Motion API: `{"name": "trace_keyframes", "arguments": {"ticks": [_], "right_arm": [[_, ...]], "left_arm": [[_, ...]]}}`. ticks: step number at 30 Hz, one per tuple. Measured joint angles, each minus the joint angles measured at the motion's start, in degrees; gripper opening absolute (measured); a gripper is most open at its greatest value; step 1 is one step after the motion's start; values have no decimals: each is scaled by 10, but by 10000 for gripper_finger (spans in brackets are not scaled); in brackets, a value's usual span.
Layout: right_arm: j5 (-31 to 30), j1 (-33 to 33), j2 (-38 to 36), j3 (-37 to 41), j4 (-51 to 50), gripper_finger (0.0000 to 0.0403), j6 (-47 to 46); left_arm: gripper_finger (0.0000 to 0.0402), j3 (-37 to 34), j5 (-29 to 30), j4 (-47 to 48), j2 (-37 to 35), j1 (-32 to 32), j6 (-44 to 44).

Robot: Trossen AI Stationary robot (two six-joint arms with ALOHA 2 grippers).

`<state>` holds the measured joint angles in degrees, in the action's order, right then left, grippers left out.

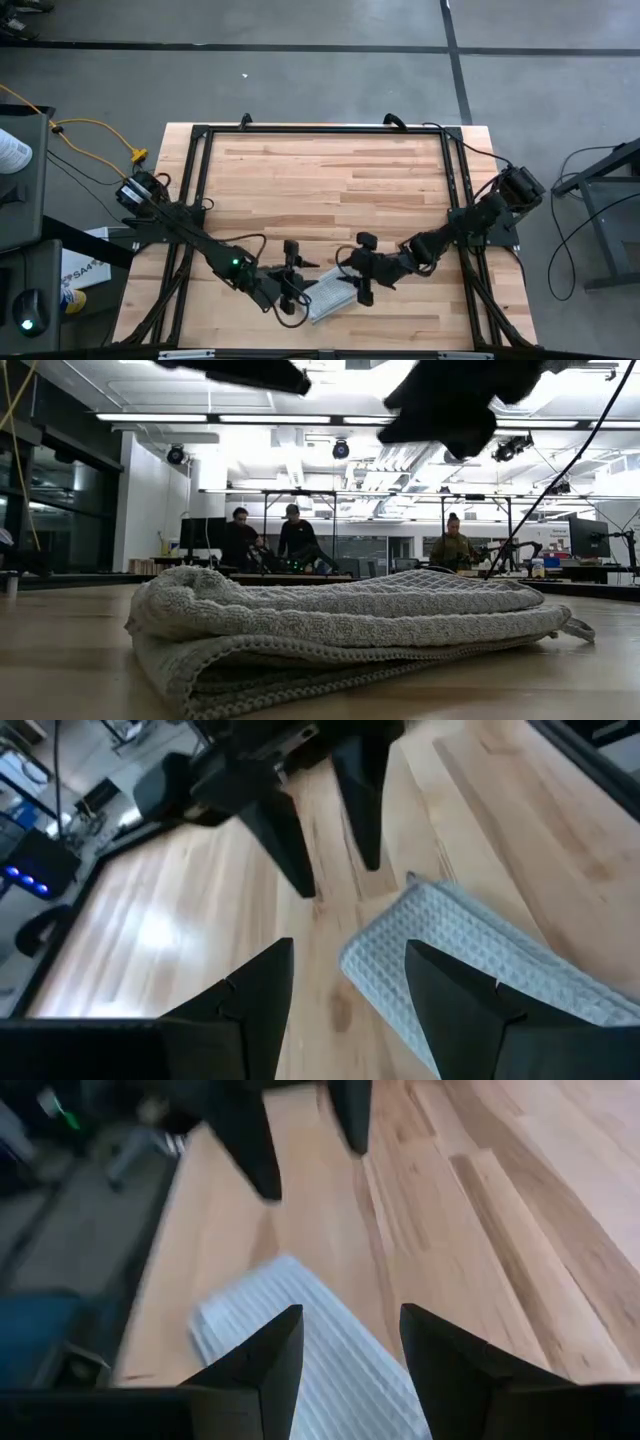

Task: Fold microfiber towels
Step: Return to Home Position

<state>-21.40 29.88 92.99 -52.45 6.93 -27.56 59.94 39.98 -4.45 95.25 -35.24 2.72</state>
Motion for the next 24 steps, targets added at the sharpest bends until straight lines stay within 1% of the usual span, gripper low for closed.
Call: {"name": "trace_keyframes", "arguments": {"ticks": [5,8,11,16,18,21,24], "right_arm": [[55,-16,-28,0,12,161,-25],[80,-19,-42,0,24,161,-9],[92,-19,-52,0,37,161,5],[109,-19,-98,0,43,161,10],[115,-19,-128,0,32,161,16],[132,-17,-176,0,21,161,41],[162,-14,-223,0,10,161,65]], "left_arm": [[191,0,1,13,-41,0,18],[191,0,1,49,-72,0,6],[191,0,1,88,-105,0,-29],[191,-6,1,205,-173,0,-119],[191,-29,0,217,-203,0,-139],[191,-84,-7,210,-258,-1,-152],[191,-139,-20,172,-318,0,-155]]}}
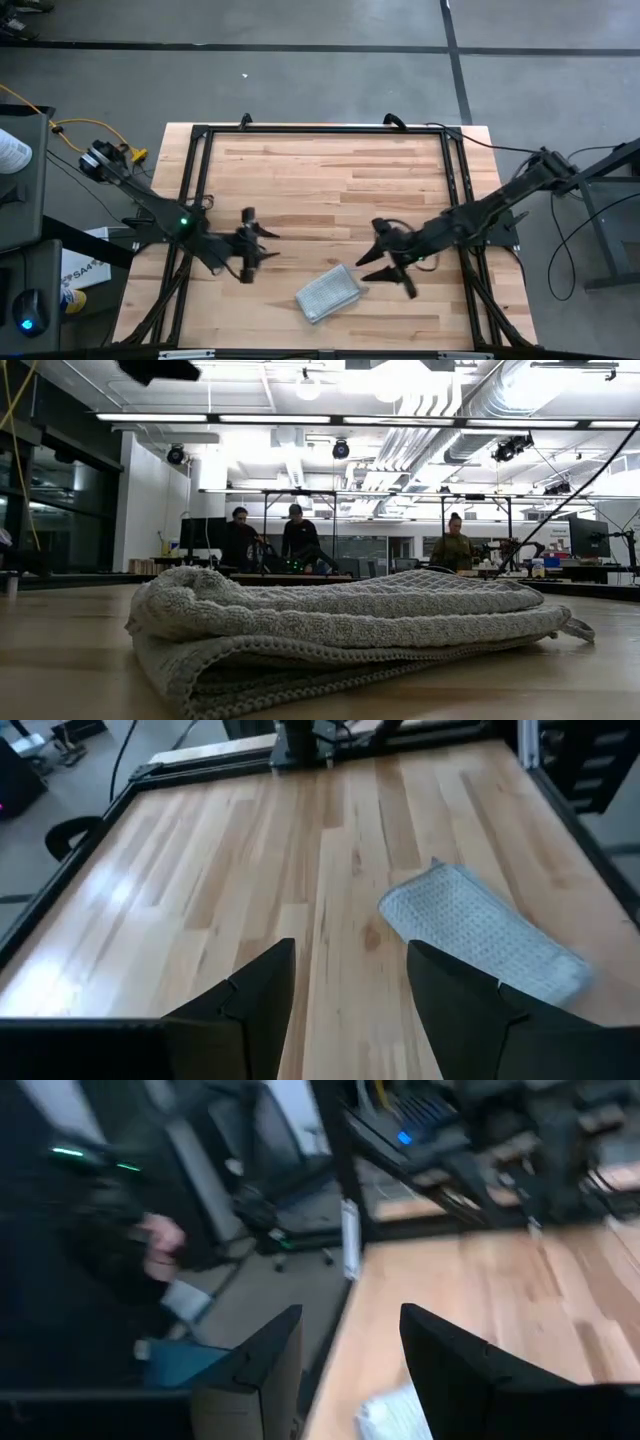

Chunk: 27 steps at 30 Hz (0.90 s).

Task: Fold microfiber towels
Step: Return to Home Position

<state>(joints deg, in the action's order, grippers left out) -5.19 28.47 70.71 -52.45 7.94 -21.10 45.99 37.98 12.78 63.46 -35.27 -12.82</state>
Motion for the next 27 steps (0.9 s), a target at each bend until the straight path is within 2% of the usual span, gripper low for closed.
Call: {"name": "trace_keyframes", "arguments": {"ticks": [6,13,21,24,27], "right_arm": [[42,0,-89,20,1,161,28],[48,0,-214,153,118,161,25],[113,0,-357,318,332,161,2],[142,0,-398,354,390,161,-11],[146,0,-424,372,400,161,-18]], "left_arm": [[191,-93,-2,-38,-115,0,0],[191,-153,-13,-39,-215,0,-6],[191,-168,-16,-17,-257,0,-6],[191,-168,-16,-19,-257,0,-6],[191,-168,-16,-14,-258,0,-6]]}}
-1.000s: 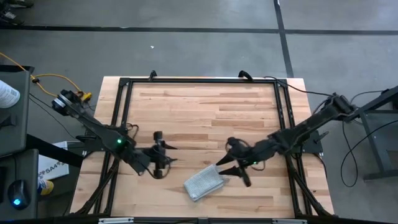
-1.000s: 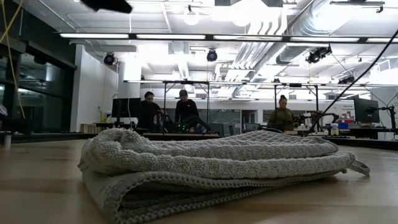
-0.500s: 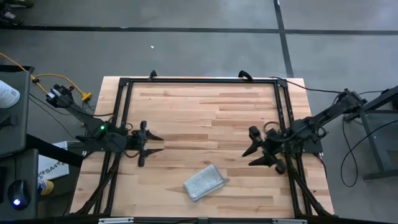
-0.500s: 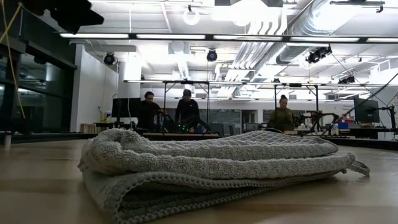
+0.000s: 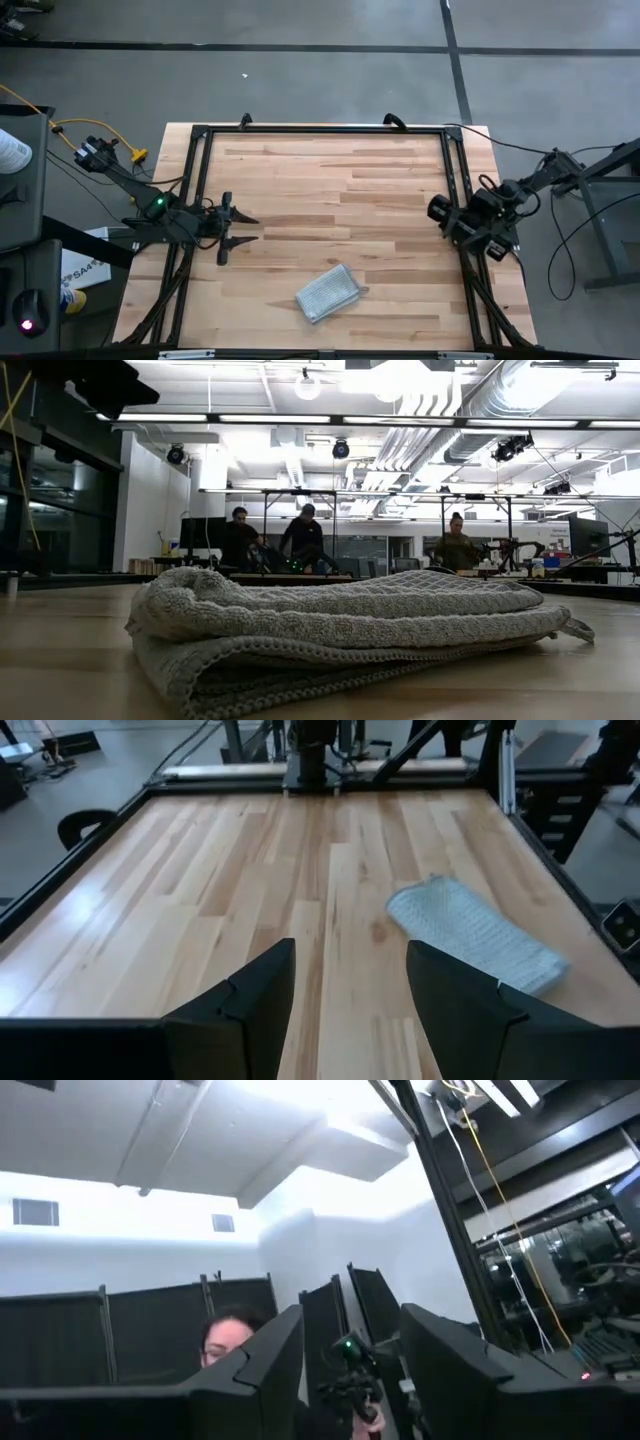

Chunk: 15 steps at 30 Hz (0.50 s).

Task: Fold microfiber towels
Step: Return to Home Position

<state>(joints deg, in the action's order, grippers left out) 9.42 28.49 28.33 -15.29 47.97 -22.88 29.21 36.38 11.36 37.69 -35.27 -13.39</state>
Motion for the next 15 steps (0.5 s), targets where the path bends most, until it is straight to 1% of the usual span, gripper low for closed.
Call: {"name": "trace_keyframes", "arguments": {"ticks": [7,15], "right_arm": [[0,0,-63,24,6,161,2],[-4,0,-134,72,2,161,17]], "left_arm": [[191,0,0,16,0,0,-4],[191,0,0,19,0,0,-10]]}}
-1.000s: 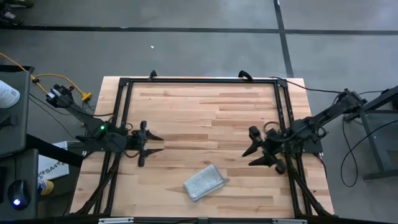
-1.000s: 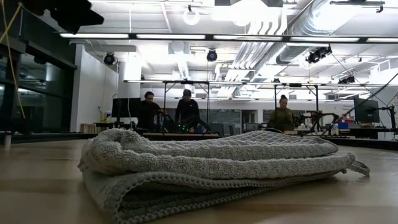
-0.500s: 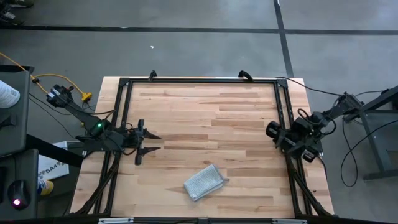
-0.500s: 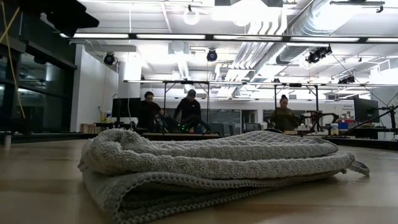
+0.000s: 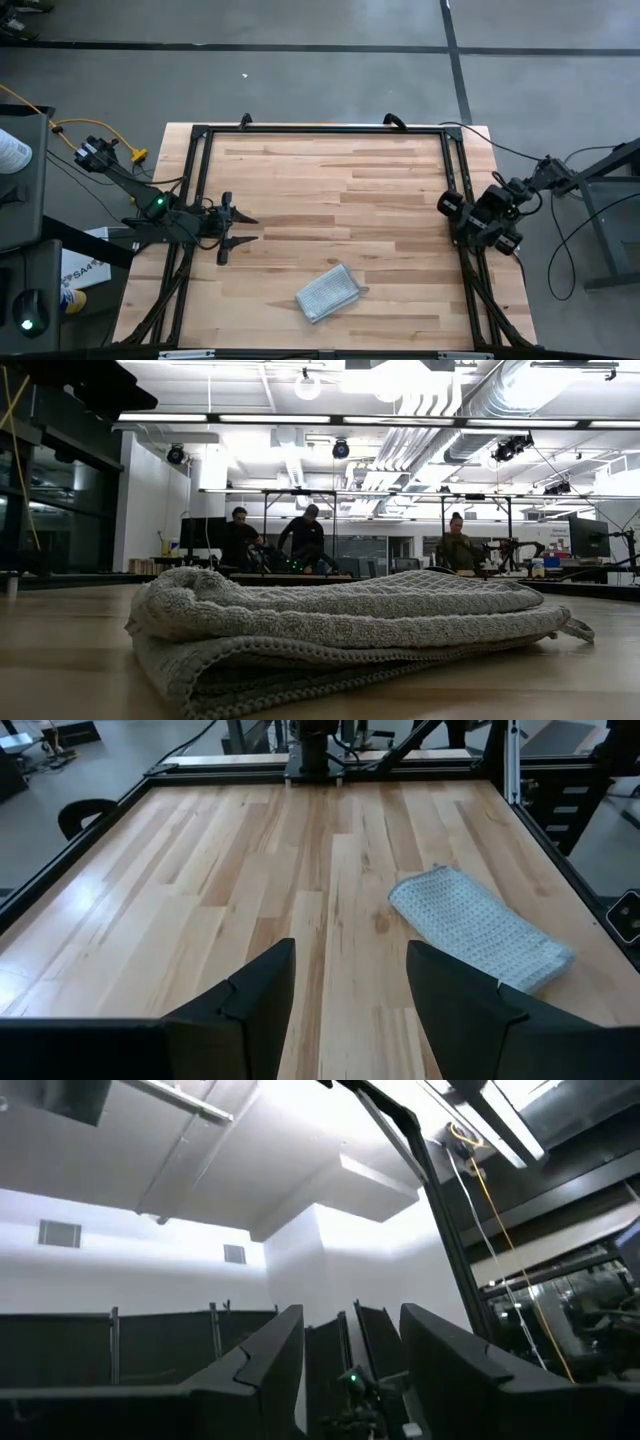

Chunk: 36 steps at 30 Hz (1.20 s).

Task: Fold microfiber towels
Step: Return to Home Position

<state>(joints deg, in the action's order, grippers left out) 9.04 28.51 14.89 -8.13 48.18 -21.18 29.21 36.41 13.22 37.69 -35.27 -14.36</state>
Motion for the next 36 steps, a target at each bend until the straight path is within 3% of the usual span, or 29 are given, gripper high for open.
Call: {"name": "trace_keyframes", "arguments": {"ticks": [10,19,30,36], "right_arm": [[-1,0,-80,54,19,161,3],[4,0,-107,76,16,161,3],[7,0,-109,77,-135,161,21],[-42,0,-109,77,-231,161,37]], "left_arm": [[191,0,0,2,0,0,-9],[191,0,-12,2,0,0,-10],[191,0,-15,2,0,0,-10],[191,0,-15,2,0,0,-10]]}}
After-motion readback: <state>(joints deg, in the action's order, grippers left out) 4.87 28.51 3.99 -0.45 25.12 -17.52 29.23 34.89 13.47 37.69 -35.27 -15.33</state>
